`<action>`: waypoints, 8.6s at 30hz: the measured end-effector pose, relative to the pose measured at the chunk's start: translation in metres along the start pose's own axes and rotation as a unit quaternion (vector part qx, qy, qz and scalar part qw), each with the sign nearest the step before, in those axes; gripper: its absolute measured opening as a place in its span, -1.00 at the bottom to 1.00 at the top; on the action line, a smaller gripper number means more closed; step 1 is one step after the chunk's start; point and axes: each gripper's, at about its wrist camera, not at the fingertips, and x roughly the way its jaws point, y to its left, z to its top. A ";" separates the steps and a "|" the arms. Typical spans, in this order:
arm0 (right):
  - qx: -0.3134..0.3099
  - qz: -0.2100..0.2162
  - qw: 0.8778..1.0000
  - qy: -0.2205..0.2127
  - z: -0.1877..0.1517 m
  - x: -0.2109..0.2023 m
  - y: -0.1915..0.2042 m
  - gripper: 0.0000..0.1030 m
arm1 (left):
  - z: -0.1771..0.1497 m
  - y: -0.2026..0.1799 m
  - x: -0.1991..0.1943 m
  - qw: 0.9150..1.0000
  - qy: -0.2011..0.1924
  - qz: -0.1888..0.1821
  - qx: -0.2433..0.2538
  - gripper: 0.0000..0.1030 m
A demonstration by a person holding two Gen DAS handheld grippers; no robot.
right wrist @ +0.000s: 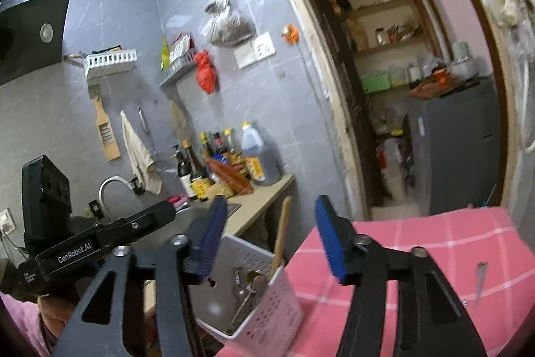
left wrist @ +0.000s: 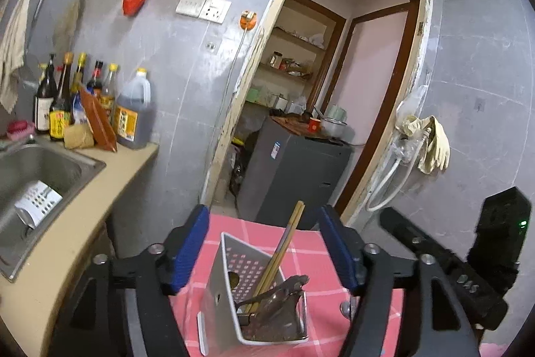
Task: Organize utensils
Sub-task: 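Open both tools to drop the knife and peeler into the caddy, then move both open tools back over the remaining spoons on the tablecloth, then grasp a metal spoon with the right tool while the left grasps another spoon, then lift and carry both spoons to the white caddy, then open both tools to drop the spoons into the caddy, then move both open tools back toward the last two spoons on the tablecloth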
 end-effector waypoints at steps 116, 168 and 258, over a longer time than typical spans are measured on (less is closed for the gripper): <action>0.230 -0.051 0.916 0.325 -0.120 0.086 -0.305 -0.92 | -0.162 -0.161 0.237 0.928 0.355 -0.110 0.020 -0.72; -0.010 -0.046 0.998 0.029 0.095 -0.064 -0.050 -0.96 | 0.049 -0.112 0.026 0.990 0.099 -0.067 0.074 -0.96; -0.014 -0.062 0.997 -0.036 0.063 -0.098 -0.025 0.97 | 0.022 -0.078 -0.042 0.996 0.045 0.027 0.067 0.95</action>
